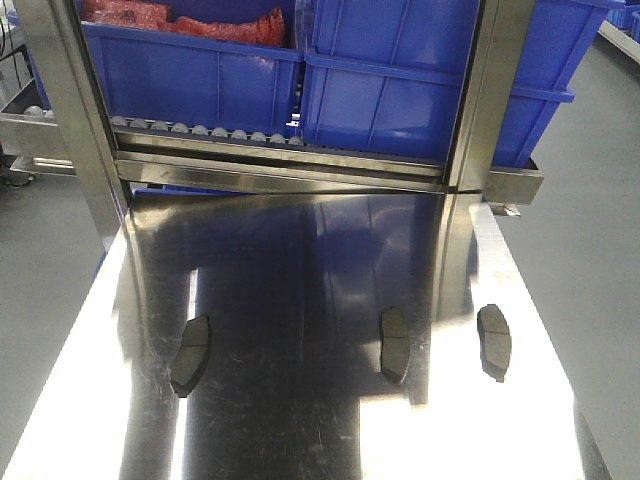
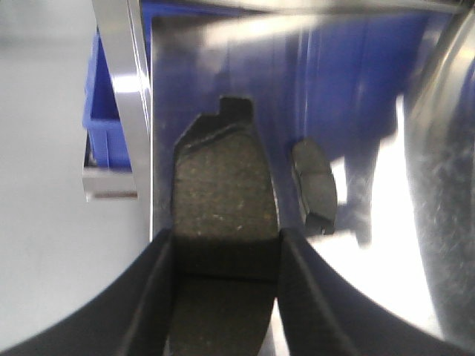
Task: Move and align brake pads A on conveyor
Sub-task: 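Close the left gripper on the brake pad and lift it, then move the right gripper down over the brake pad nearest it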
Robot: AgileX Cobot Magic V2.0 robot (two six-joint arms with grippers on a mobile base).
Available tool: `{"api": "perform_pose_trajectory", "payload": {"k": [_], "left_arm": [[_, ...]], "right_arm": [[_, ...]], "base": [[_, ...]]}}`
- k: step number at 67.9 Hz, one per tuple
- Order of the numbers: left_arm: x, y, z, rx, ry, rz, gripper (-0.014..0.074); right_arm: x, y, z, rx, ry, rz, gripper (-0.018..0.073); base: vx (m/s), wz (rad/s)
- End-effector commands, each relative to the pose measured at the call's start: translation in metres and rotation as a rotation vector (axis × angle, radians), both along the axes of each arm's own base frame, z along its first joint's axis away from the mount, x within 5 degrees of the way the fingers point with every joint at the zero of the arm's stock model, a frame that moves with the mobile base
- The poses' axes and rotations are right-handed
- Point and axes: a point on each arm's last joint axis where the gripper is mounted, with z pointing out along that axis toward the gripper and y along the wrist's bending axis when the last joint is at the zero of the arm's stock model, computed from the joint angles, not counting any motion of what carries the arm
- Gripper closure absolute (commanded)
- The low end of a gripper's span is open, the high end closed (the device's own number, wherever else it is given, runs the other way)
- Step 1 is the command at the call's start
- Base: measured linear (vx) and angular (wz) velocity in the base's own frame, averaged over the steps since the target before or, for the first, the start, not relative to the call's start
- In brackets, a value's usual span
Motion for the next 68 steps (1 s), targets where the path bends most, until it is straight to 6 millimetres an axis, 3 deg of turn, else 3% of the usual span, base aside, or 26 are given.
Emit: {"api": "perform_pose_trajectory", "payload": {"k": [1, 68], "left_arm": [[-0.0015, 0.0000, 0.0205, -0.027, -0.163, 0.003, 0.0603], [-0.0041, 0.0003, 0.0218, -0.029, -0.177, 0.003, 0.0603]], "right_arm": [[-0.0006, 0.0000, 0.0033, -0.013, -0.074, -0.002, 0.0571], [-0.0009, 0.0001, 0.0071, -0.001, -0.104, 0.000, 0.0571]], "base": [[0.00, 0.00], [0.00, 0.00]]}}
